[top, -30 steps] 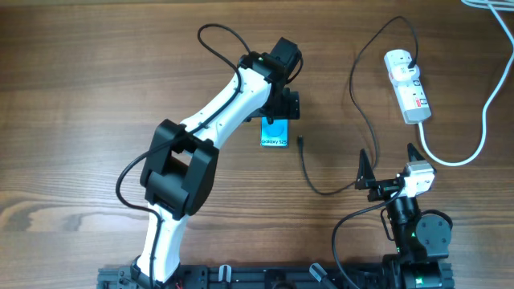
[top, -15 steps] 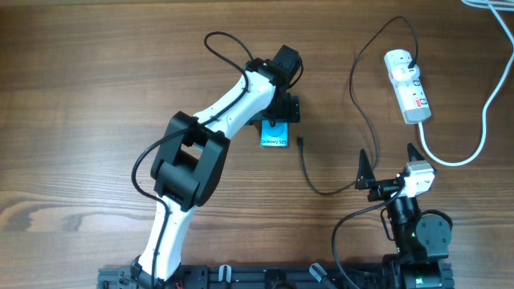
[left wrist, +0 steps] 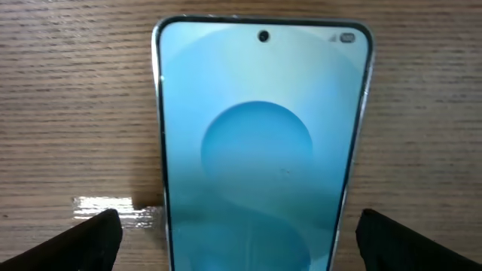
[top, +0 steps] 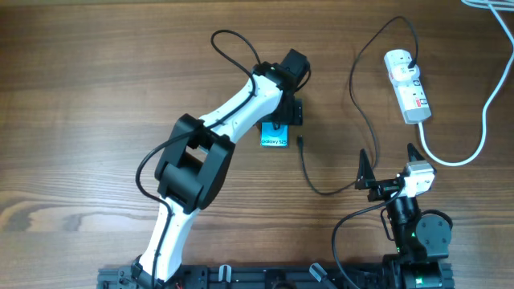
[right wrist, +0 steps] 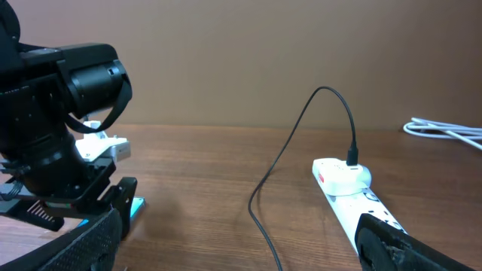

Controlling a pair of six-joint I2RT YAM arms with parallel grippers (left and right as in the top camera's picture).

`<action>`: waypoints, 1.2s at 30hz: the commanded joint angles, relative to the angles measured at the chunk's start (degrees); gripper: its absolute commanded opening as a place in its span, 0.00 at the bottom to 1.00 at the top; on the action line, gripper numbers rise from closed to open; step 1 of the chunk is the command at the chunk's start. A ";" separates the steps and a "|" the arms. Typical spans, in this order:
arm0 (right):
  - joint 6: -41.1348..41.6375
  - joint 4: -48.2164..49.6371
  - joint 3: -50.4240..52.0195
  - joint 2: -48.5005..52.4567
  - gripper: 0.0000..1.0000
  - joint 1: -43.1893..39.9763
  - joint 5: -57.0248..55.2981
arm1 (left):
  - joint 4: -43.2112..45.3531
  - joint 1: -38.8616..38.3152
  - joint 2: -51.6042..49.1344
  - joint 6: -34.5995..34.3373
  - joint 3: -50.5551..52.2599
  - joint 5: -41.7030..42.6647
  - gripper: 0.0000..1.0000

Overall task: Plug charger to phone and switch on socket
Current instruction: 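Lower the left gripper and close it on the phone's edges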

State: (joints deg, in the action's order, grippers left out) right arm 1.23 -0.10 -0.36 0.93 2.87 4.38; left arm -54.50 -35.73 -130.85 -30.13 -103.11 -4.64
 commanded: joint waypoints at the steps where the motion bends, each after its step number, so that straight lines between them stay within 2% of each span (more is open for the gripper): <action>1: 0.39 0.11 0.07 -0.28 1.00 0.33 -0.94 | 0.02 -0.68 -2.34 -0.39 0.15 -1.22 1.00; 19: 0.39 0.11 0.07 -0.28 1.00 0.33 -0.94 | -0.74 -0.92 -3.98 -0.39 0.15 -0.98 0.99; 21: 0.37 0.11 0.07 -0.28 1.00 0.33 -0.94 | -0.72 -0.92 -3.98 -0.39 0.15 -0.98 0.88; 27: 0.39 0.11 0.07 -0.28 1.00 0.33 -0.94 | -0.74 -0.92 -3.98 -0.37 0.15 -0.98 1.00; 33: 0.39 0.11 0.07 -0.28 1.00 0.33 -0.94 | -0.52 -0.92 -3.98 -0.33 0.15 -1.03 1.00; 35: 0.37 0.11 0.07 -0.28 1.00 0.33 -0.94 | -0.52 -0.90 -3.98 -0.35 0.15 -1.01 0.99; 36: 0.39 0.11 0.07 -0.28 1.00 0.33 -0.94 | -0.55 -0.85 -3.98 -0.35 0.15 -1.01 0.91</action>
State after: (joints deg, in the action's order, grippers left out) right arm 1.23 -0.10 -0.36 0.93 2.87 4.38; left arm -54.81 -36.38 -132.18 -30.57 -103.31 -4.64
